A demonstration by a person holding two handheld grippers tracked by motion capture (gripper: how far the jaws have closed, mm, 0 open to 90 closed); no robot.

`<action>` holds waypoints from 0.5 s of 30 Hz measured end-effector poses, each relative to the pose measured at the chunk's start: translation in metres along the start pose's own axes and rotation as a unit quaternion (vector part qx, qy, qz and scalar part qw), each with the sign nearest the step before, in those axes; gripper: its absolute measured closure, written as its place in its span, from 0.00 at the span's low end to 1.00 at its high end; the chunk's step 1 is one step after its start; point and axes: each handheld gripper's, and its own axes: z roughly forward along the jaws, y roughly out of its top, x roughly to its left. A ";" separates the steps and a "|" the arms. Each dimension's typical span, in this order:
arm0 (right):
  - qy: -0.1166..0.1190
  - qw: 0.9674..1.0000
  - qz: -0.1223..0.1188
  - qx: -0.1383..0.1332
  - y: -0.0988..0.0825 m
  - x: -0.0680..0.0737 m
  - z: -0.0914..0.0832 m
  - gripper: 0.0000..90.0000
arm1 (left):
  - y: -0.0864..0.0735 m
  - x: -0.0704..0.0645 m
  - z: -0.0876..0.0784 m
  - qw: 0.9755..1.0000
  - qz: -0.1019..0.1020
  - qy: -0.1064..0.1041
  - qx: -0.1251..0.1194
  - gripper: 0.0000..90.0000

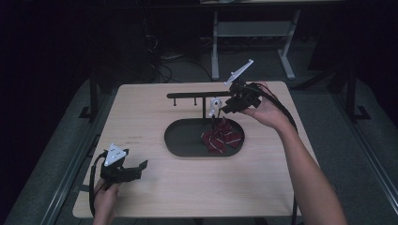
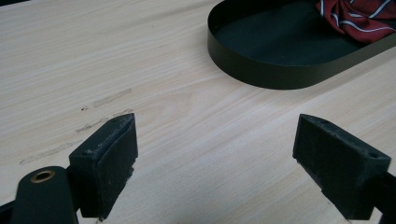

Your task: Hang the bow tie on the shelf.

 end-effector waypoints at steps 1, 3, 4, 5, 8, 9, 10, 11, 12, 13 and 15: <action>0.002 1.000 -0.001 -0.003 -0.003 0.000 0.000 0.69 | 0.000 0.000 0.000 1.000 0.000 0.000 0.000 0.15; 0.004 1.000 0.001 -0.003 -0.004 0.000 -0.001 0.69 | 0.000 0.000 0.000 1.000 0.001 0.000 0.001 0.15; 0.004 1.000 0.001 -0.004 -0.005 0.001 -0.001 0.68 | 0.000 0.000 0.000 1.000 -0.002 0.001 0.000 0.15; 0.007 1.000 0.003 -0.004 -0.008 0.001 -0.002 0.68 | 0.000 0.000 0.000 1.000 -0.003 0.001 0.000 0.15; 0.010 1.000 0.006 -0.007 -0.011 0.002 -0.004 0.67 | 0.000 0.000 0.000 1.000 -0.002 0.000 0.000 0.15; 0.012 1.000 0.007 -0.010 -0.013 0.002 -0.003 0.67 | 0.000 0.000 0.000 1.000 -0.001 0.000 0.001 0.15; 0.012 1.000 0.010 -0.008 -0.014 0.003 -0.004 0.67 | 0.000 0.000 0.000 1.000 0.000 0.001 0.001 0.15; 0.014 1.000 0.010 -0.010 -0.015 0.004 -0.003 0.67 | 0.000 0.000 0.000 1.000 0.000 0.001 0.001 0.15; 0.014 1.000 0.010 -0.010 -0.015 0.004 -0.003 0.67 | 0.000 0.000 0.000 1.000 0.000 0.001 0.001 0.15; 0.017 1.000 0.010 -0.011 -0.018 0.005 -0.003 0.66 | 0.000 0.000 0.000 1.000 0.001 0.001 0.003 0.15; 0.019 1.000 0.011 -0.014 -0.021 0.006 -0.002 0.66 | 0.000 0.000 0.000 1.000 0.001 0.000 0.001 0.15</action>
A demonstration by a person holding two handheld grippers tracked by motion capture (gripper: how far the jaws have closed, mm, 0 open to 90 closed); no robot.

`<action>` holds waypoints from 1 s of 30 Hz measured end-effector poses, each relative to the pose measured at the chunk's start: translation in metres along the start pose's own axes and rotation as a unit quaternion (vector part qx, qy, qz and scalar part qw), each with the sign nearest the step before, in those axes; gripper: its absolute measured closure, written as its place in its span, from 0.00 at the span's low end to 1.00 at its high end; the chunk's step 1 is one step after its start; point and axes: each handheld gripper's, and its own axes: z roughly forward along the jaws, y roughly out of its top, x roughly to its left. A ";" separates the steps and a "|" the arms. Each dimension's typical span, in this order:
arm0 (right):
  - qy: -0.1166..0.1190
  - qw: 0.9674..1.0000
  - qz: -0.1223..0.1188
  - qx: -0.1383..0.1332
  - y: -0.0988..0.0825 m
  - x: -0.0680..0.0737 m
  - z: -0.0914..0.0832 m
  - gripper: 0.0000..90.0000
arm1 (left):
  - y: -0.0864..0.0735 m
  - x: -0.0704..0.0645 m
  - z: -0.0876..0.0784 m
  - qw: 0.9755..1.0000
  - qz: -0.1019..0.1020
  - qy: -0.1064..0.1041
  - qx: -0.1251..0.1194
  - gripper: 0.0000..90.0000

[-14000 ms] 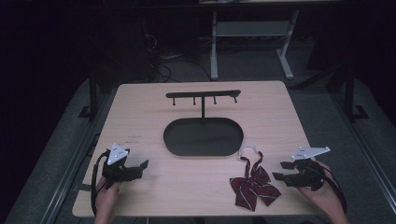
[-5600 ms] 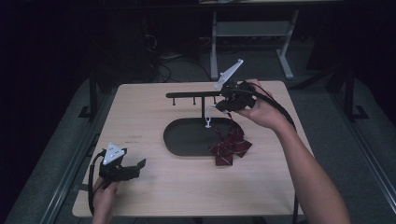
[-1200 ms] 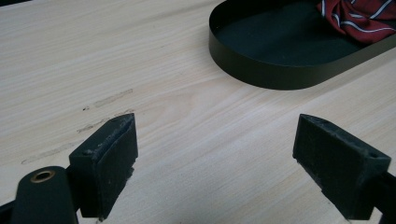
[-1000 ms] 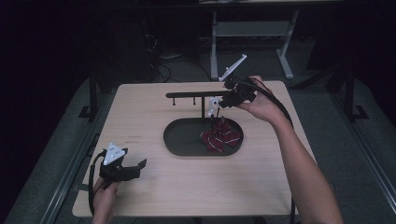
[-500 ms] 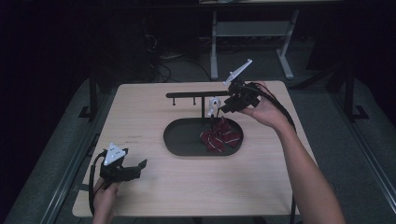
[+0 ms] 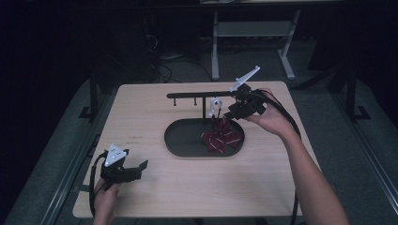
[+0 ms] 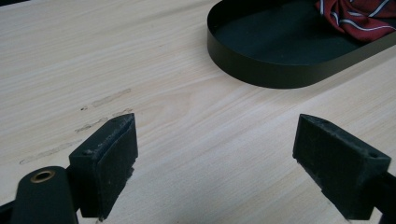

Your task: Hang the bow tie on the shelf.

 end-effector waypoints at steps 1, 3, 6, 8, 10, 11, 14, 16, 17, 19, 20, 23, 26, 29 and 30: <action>0.002 1.000 0.002 0.000 -0.001 0.001 0.000 0.66 | 0.000 0.000 0.000 1.000 0.001 0.000 0.000 0.15; 0.003 1.000 0.002 -0.002 -0.003 0.001 0.000 0.66 | 0.000 0.000 0.000 1.000 0.001 0.000 0.001 0.15; 0.008 1.000 0.003 -0.005 -0.009 0.001 0.001 0.65 | 0.000 0.000 0.000 1.000 0.000 0.000 0.001 0.15; 0.011 1.000 0.008 -0.007 -0.012 0.002 0.001 0.65 | 0.000 0.000 0.000 1.000 -0.001 0.001 0.000 0.15; 0.013 1.000 0.009 -0.007 -0.014 0.004 0.000 0.64 | 0.000 0.000 0.000 1.000 -0.001 0.001 0.000 0.15; 0.013 1.000 0.009 -0.007 -0.014 0.004 0.000 0.64 | 0.000 0.000 0.000 1.000 -0.001 0.001 0.000 0.15; 0.016 1.000 0.009 -0.007 -0.017 0.009 -0.001 0.63 | 0.000 0.000 0.000 1.000 -0.001 0.001 0.000 0.15; 0.017 1.000 0.006 -0.009 -0.019 0.010 -0.002 0.62 | 0.000 0.000 -0.001 1.000 -0.001 0.001 0.000 0.15; 0.018 1.000 0.008 -0.010 -0.020 0.011 -0.002 0.62 | 0.000 0.000 -0.001 1.000 -0.001 0.001 0.000 0.15; 0.019 1.000 0.006 -0.009 -0.021 0.012 -0.002 0.62 | 0.000 0.000 -0.001 1.000 -0.002 0.001 -0.001 0.15; 0.020 1.000 0.007 -0.009 -0.022 0.012 -0.002 0.62 | 0.000 0.000 -0.001 1.000 -0.003 0.002 -0.001 0.15; 0.021 1.000 0.007 -0.010 -0.026 0.013 -0.001 0.62 | 0.000 0.000 -0.001 1.000 -0.003 0.002 -0.002 0.15; 0.022 1.000 0.008 -0.006 -0.031 0.014 0.000 0.61 | 0.000 0.000 -0.001 1.000 -0.003 0.002 -0.002 0.15; 0.024 1.000 0.011 -0.008 -0.034 0.015 0.000 0.61 | 0.000 0.000 -0.001 1.000 -0.003 0.002 -0.002 0.15; 0.023 1.000 0.011 -0.007 -0.036 0.015 0.000 0.61 | 0.000 0.000 -0.001 1.000 -0.002 0.002 -0.001 0.15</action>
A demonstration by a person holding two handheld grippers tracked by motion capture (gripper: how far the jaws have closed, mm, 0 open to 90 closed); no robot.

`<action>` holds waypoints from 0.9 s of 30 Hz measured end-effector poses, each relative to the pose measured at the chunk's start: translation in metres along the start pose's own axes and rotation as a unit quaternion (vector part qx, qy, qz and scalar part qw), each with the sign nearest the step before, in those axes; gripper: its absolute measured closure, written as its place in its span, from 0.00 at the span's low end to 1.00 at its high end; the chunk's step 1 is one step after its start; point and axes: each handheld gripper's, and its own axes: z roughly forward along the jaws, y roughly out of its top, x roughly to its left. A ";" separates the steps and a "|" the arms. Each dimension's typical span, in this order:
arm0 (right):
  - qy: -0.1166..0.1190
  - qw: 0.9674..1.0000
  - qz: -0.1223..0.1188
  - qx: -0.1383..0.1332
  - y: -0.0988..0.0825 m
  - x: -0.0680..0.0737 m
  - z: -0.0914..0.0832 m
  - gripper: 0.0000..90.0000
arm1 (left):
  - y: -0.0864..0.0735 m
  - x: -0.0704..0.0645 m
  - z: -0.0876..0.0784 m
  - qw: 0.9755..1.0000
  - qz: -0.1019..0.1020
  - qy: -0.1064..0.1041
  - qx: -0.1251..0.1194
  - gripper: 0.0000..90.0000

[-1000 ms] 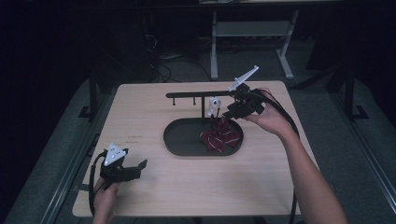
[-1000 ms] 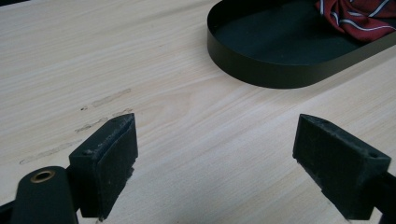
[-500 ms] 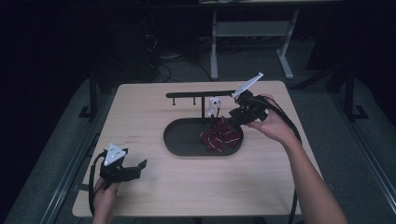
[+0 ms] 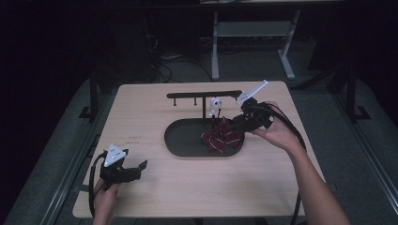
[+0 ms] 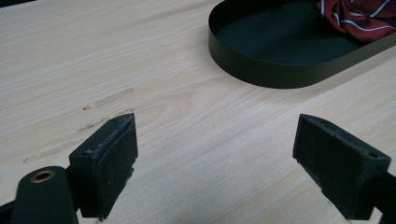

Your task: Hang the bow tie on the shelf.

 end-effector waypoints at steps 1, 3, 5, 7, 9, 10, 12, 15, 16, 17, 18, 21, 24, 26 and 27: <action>0.000 1.000 0.002 -0.001 -0.002 0.000 0.000 0.61 | 0.000 0.000 0.000 1.000 0.000 0.000 0.000 0.15; 0.006 1.000 0.009 -0.003 -0.007 0.000 0.000 0.60 | 0.000 0.000 0.000 1.000 0.000 0.000 0.000 0.15; 0.006 1.000 0.010 -0.001 -0.008 0.000 0.000 0.60 | 0.000 0.000 0.000 1.000 0.000 0.000 0.001 0.15; 0.010 1.000 0.015 -0.003 -0.013 0.001 -0.001 0.60 | 0.000 -0.001 0.000 1.000 0.000 0.000 -0.002 0.15; 0.009 1.000 0.016 -0.003 -0.014 0.001 -0.001 0.60 | 0.000 -0.001 0.000 1.000 0.000 0.000 -0.001 0.15; 0.008 1.000 0.018 -0.003 -0.016 0.001 -0.001 0.60 | 0.000 -0.001 0.000 1.000 0.000 0.000 -0.001 0.15; 0.011 1.000 0.023 -0.003 -0.022 0.000 -0.001 0.60 | 0.000 -0.001 0.000 1.000 0.000 0.000 -0.001 0.15; 0.011 1.000 0.025 -0.003 -0.026 0.001 -0.001 0.60 | 0.000 -0.001 0.000 1.000 0.002 0.000 0.000 0.15; 0.014 1.000 0.028 -0.002 -0.027 0.001 -0.002 0.60 | 0.000 -0.001 0.000 1.000 0.001 0.000 -0.001 0.15; 0.013 1.000 0.027 -0.003 -0.029 0.001 -0.001 0.60 | 0.000 -0.001 0.000 1.000 0.001 0.000 -0.001 0.15; 0.013 1.000 0.027 -0.003 -0.029 0.001 -0.001 0.60 | 0.000 -0.001 0.000 1.000 0.001 0.000 -0.001 0.15; 0.014 0.999 0.030 -0.002 -0.033 0.002 -0.001 0.60 | 0.000 -0.001 0.000 1.000 0.002 0.000 0.000 0.15; 0.014 0.999 0.033 0.001 -0.039 0.002 0.001 0.59 | 0.000 -0.001 0.000 1.000 0.002 0.000 0.001 0.15; 0.015 0.999 0.036 0.000 -0.042 0.002 0.001 0.59 | 0.000 -0.001 0.000 1.000 0.001 0.000 0.000 0.15; 0.015 0.999 0.036 0.000 -0.042 0.002 0.001 0.59 | 0.000 -0.001 0.000 1.000 0.001 0.000 0.000 0.15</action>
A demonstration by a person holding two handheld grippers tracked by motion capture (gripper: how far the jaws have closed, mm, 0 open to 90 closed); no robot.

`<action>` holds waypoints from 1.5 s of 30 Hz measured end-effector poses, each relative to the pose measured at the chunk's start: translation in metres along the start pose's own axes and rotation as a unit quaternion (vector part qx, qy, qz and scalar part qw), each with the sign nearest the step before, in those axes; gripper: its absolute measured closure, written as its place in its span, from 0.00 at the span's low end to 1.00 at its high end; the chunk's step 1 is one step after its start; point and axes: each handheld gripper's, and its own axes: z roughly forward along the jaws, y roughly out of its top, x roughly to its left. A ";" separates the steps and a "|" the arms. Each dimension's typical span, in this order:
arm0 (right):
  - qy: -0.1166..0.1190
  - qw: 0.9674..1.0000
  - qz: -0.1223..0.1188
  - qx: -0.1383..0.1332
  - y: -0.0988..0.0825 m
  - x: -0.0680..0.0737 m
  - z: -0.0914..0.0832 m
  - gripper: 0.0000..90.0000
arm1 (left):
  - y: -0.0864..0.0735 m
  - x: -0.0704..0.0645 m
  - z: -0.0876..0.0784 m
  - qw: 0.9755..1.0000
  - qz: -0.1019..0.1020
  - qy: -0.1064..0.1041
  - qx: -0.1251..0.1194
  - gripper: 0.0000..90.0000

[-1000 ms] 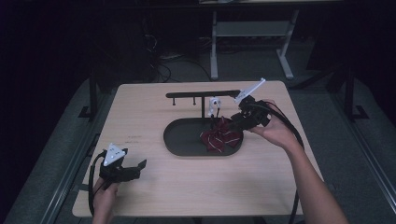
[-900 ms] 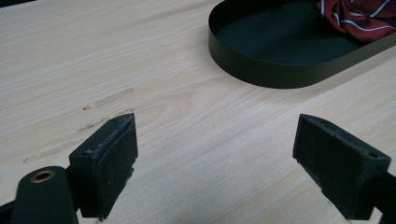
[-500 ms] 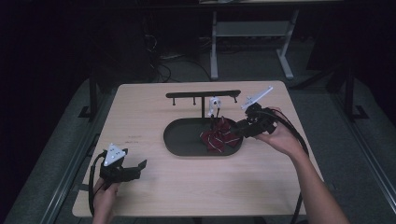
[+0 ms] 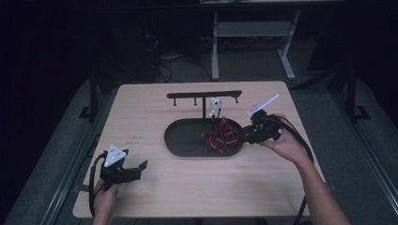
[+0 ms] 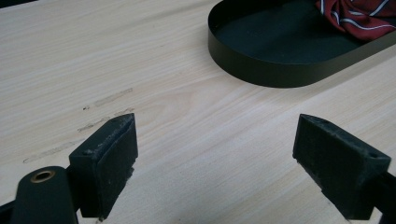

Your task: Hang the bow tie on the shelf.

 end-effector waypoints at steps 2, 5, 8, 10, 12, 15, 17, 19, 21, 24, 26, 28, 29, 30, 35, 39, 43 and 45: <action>0.001 1.000 0.004 0.001 -0.003 0.000 0.000 0.59 | 0.000 0.000 0.000 1.000 0.001 0.000 0.000 0.15; 0.000 1.000 0.007 0.003 -0.010 0.000 0.000 0.59 | 0.000 0.000 0.000 1.000 0.001 0.000 0.001 0.15; 0.002 1.000 0.009 -0.001 -0.014 0.000 -0.001 0.59 | 0.000 0.000 0.001 1.000 0.000 0.000 0.001 0.15; 0.001 1.000 0.014 -0.001 -0.019 -0.001 -0.001 0.58 | 0.000 -0.001 0.001 1.000 0.002 0.000 -0.001 0.15; 0.002 1.000 0.017 0.000 -0.022 -0.001 0.000 0.58 | 0.000 -0.001 0.001 1.000 0.001 -0.001 -0.001 0.15; -0.002 1.000 0.016 0.006 -0.025 0.000 0.000 0.57 | 0.000 -0.001 0.001 1.000 0.000 -0.001 -0.001 0.15; -0.002 1.000 0.016 0.005 -0.026 0.001 0.000 0.58 | 0.000 -0.001 0.002 1.000 0.000 -0.001 0.000 0.15; -0.001 1.000 0.018 0.003 -0.028 0.002 -0.001 0.58 | 0.000 -0.001 0.002 1.000 -0.001 -0.001 -0.001 0.15; 0.001 1.000 0.020 0.004 -0.033 0.002 0.000 0.57 | 0.000 -0.001 0.002 1.000 -0.001 -0.001 -0.001 0.15; 0.001 1.000 0.021 0.003 -0.037 0.001 0.001 0.57 | 0.000 -0.001 0.002 1.000 -0.001 -0.001 0.000 0.15; 0.000 1.000 0.025 0.007 -0.040 0.001 0.001 0.56 | 0.000 -0.001 0.001 1.000 0.000 -0.001 0.002 0.15; -0.001 0.999 0.032 0.003 -0.045 0.000 0.001 0.56 | 0.000 -0.001 0.001 1.000 0.000 -0.002 0.002 0.15; -0.001 1.000 0.031 0.002 -0.046 0.000 0.001 0.55 | 0.000 -0.001 0.002 1.000 -0.001 -0.002 0.001 0.15; -0.001 1.000 0.031 0.002 -0.046 0.000 0.001 0.55 | 0.000 -0.001 0.002 1.000 -0.001 -0.002 0.001 0.15; -0.001 0.999 0.036 0.003 -0.054 0.001 0.002 0.54 | -0.001 -0.001 0.002 1.000 0.002 -0.002 0.003 0.15; -0.002 0.999 0.038 0.004 -0.060 0.002 0.002 0.54 | 0.000 -0.001 0.002 1.000 0.002 -0.002 0.002 0.15; -0.003 0.999 0.042 0.003 -0.067 0.003 0.002 0.54 | -0.001 -0.001 0.002 1.000 0.001 -0.002 0.001 0.15; -0.004 0.999 0.041 0.001 -0.071 0.003 0.001 0.54 | -0.001 -0.001 0.002 1.000 0.005 -0.002 0.001 0.15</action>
